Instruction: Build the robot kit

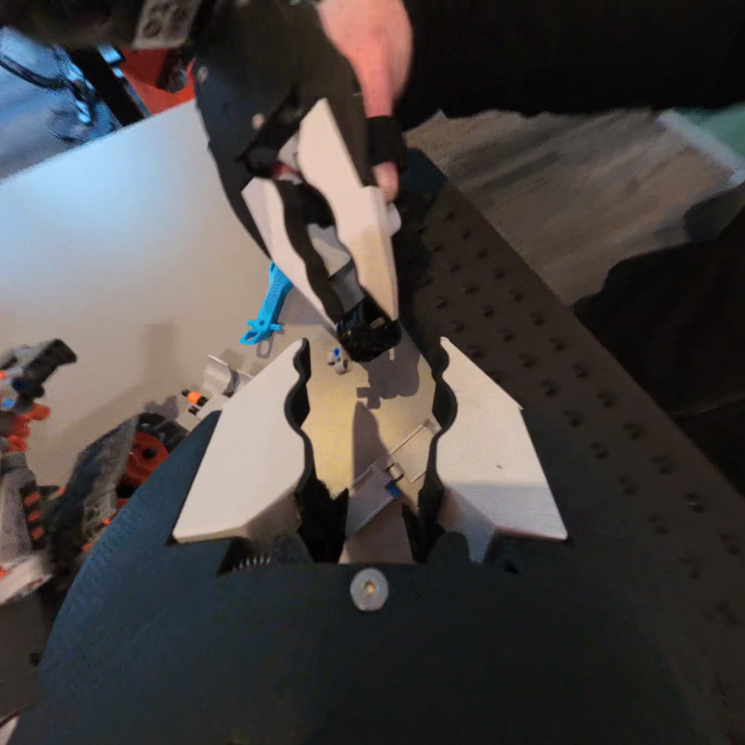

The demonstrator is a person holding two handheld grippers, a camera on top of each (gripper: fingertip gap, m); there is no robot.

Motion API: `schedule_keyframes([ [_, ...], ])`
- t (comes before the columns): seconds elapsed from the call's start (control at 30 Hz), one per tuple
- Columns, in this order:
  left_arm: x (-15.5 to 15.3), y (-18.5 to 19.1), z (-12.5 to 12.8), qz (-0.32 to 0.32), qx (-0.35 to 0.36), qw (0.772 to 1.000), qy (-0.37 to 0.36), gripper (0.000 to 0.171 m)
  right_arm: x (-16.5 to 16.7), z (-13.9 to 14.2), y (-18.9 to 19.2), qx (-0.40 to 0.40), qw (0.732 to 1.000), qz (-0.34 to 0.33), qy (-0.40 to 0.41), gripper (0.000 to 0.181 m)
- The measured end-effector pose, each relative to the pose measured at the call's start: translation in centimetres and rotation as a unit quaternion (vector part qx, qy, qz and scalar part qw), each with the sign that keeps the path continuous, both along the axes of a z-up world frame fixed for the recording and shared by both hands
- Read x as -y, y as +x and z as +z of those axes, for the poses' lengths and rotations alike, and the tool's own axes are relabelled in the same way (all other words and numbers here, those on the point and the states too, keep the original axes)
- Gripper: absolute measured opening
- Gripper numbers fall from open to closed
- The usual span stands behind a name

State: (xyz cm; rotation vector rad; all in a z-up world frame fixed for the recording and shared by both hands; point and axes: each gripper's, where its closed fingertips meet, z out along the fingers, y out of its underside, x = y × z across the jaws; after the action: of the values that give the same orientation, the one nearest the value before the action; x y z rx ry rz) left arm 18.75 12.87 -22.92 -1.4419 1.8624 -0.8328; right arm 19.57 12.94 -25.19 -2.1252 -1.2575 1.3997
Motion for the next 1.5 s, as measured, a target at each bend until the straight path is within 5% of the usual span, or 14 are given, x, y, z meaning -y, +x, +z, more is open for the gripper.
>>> schedule_keyframes([
  [0.13, -0.3, 0.4, -2.1, -0.003, -0.034, 0.989, 0.147, 0.057, 0.5, 0.1, -0.5, -0.003, 0.999, 0.036, -0.033, 0.027],
  [0.23, -0.4, 0.9, -3.2, -0.008, -0.037, 0.979, 0.199, 0.033, 0.6, 0.2, -0.9, -0.009, 0.997, 0.053, -0.048, 0.026],
  [0.5, -2.2, 1.5, -4.8, 0.067, -0.033, 0.993, 0.096, 0.032, -1.8, 0.7, 0.3, -0.009, 1.0, -0.015, 0.003, 0.03],
  [0.67, -2.6, 1.6, -7.2, 0.08, -0.094, 0.991, 0.043, 0.032, -1.5, -0.8, 0.7, 0.011, 1.0, -0.014, 0.003, 0.026],
  [0.9, -2.9, 0.3, -7.5, 0.083, -0.126, 0.988, -0.015, 0.034, -1.9, -1.2, 0.0, 0.022, 1.0, -0.011, 0.019, 0.024],
  [1.07, -3.1, -0.6, -6.9, 0.081, -0.14, 0.987, -0.025, 0.056, -2.2, -0.6, 0.2, 0.012, 0.999, -0.017, 0.031, 0.024],
  [1.5, -1.2, -5.8, -5.7, 0.013, -0.215, 0.977, 0.01, 0.052, -1.2, 0.0, 1.7, 0.023, 0.995, -0.038, 0.092, 0.024],
])
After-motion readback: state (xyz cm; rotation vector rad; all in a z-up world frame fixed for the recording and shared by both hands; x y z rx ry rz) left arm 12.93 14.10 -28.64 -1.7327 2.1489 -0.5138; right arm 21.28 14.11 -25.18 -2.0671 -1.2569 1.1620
